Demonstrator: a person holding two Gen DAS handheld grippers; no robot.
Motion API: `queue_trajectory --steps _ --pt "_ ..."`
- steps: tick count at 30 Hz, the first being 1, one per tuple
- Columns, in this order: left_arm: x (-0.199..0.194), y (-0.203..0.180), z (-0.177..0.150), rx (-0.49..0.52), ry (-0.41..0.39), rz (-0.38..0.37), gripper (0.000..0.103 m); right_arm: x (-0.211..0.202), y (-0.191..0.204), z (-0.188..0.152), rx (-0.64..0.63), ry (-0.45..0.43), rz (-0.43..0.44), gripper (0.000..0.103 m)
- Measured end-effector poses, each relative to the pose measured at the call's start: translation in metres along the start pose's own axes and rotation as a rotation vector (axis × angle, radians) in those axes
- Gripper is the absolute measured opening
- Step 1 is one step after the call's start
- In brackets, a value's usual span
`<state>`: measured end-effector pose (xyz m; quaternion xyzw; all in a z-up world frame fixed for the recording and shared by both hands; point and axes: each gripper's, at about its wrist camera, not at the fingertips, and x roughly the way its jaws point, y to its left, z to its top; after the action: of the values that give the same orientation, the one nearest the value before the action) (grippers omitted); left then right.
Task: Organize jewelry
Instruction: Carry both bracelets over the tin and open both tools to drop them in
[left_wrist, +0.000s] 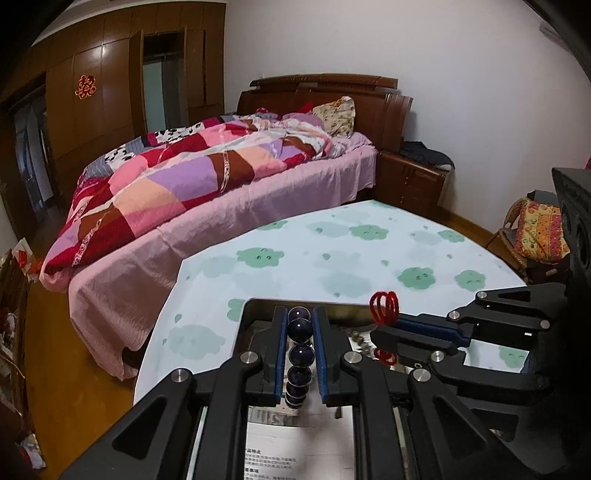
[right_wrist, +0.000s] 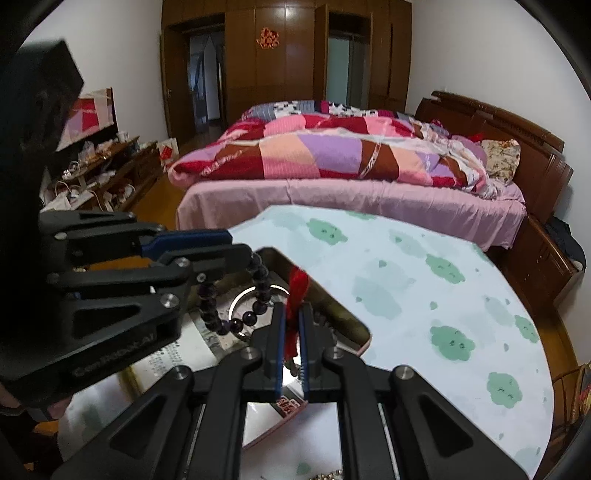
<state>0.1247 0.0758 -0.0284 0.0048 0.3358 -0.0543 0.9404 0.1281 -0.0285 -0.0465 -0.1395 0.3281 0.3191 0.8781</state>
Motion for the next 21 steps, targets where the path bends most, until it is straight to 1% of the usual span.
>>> queue_trajectory --steps 4,11,17,21 --pt "0.013 0.007 -0.003 -0.008 0.028 0.007 0.013 0.013 -0.004 -0.003 0.013 0.034 -0.005 0.009" --pt "0.028 0.012 -0.006 -0.011 0.054 0.022 0.013 0.025 -0.005 -0.007 0.018 0.072 -0.013 0.009" --pt "0.042 0.013 -0.007 0.018 0.090 0.042 0.013 0.034 -0.005 -0.010 0.025 0.103 -0.011 0.009" --pt "0.045 0.013 -0.007 0.031 0.093 0.061 0.013 0.039 -0.006 -0.012 0.030 0.119 -0.012 0.009"
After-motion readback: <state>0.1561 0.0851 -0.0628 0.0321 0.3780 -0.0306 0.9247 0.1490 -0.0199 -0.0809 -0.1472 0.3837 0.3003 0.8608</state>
